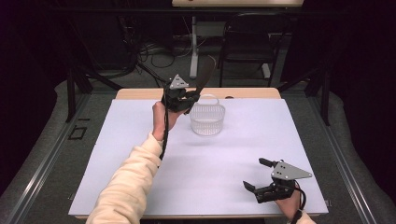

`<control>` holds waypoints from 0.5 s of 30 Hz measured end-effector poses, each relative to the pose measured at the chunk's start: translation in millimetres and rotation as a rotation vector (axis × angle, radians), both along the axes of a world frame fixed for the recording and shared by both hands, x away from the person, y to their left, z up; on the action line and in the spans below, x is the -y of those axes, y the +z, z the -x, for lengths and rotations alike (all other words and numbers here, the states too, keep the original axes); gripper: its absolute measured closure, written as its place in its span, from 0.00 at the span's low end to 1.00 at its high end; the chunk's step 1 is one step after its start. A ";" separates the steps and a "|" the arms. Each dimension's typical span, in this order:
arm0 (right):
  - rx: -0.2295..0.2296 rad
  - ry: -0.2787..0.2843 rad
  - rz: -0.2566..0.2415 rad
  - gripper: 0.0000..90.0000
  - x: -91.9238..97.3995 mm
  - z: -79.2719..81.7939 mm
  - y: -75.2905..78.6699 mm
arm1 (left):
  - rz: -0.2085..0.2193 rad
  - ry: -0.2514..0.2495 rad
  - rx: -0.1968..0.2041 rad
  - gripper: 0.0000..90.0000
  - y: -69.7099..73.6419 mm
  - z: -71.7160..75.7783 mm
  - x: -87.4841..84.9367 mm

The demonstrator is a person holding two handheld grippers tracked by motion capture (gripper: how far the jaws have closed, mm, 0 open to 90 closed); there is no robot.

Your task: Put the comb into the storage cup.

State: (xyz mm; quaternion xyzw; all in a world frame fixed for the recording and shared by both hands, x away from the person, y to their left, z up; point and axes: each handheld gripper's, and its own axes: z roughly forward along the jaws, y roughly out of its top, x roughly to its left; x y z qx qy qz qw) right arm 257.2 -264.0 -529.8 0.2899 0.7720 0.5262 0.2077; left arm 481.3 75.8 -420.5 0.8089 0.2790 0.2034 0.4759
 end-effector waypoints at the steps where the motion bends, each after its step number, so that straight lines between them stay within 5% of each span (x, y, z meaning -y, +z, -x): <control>1: -0.001 -0.002 0.003 0.00 0.2 0.2 0.2 | 0.002 -0.002 -0.002 0.80 0.1 -0.4 0.4; 15: 0.001 0.000 0.000 0.00 0.2 -0.2 -0.1 | 0.022 -0.003 0.025 0.80 0.3 -1.8 9.6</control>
